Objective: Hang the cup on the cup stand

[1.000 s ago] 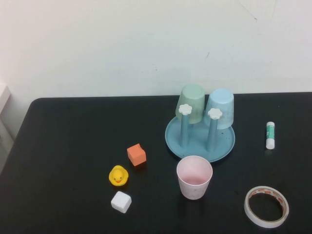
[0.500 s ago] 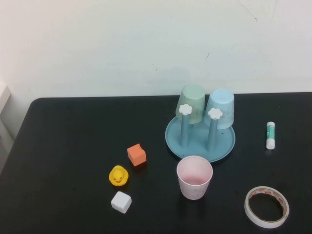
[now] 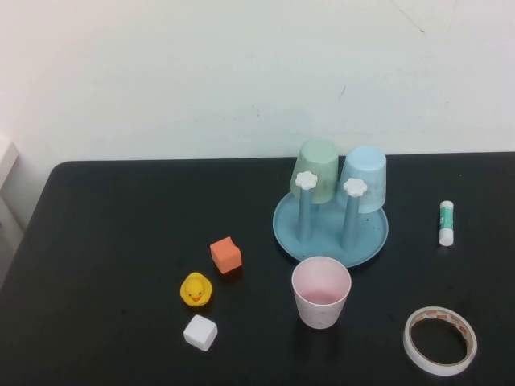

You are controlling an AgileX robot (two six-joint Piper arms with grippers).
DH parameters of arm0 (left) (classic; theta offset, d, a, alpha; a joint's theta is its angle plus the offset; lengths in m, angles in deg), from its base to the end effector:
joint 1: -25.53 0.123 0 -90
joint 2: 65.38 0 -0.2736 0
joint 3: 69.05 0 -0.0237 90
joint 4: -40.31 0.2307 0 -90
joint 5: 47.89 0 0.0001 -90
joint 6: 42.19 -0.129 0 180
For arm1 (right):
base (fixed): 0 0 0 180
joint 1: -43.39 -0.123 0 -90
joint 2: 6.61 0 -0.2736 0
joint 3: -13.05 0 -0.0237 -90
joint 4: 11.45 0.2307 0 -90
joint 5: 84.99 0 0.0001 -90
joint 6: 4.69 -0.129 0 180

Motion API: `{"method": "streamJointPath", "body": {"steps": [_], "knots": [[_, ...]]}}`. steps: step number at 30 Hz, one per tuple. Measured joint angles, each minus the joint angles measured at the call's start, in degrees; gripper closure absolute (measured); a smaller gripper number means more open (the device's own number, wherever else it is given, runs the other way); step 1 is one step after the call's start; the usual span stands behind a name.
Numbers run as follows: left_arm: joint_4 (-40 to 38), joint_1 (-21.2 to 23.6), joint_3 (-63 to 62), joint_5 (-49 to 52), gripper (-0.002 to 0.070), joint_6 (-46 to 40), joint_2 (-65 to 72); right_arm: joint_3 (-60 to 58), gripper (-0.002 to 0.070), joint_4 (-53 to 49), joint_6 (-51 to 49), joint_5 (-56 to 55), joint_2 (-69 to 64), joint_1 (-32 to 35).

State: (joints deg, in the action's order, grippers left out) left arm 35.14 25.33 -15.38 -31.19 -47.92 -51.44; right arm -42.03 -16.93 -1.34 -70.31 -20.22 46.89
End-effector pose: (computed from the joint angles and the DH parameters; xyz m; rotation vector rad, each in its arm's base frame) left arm 0.0670 -0.0036 0.3115 0.0336 1.4700 -0.0109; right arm 0.0682 -0.0073 0.3082 -0.0457 1.4561 -0.1909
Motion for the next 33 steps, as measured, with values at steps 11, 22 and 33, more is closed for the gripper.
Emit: {"method": "streamJointPath", "body": {"steps": [11,22,33], "knots": [[-8.6,0.0,-3.8,11.2,0.0676,-4.7,12.5,13.5,0.0678,14.7,16.2,19.1,-28.0,0.0],[-10.1,0.0,-3.8,9.8,0.0676,-5.7,13.1,18.5,0.0664,65.7,72.4,16.4,-65.1,-7.0],[-13.5,0.0,-3.8,9.7,0.0676,-5.6,13.2,27.9,0.0283,74.5,80.9,-0.2,-86.7,-28.5]]}}
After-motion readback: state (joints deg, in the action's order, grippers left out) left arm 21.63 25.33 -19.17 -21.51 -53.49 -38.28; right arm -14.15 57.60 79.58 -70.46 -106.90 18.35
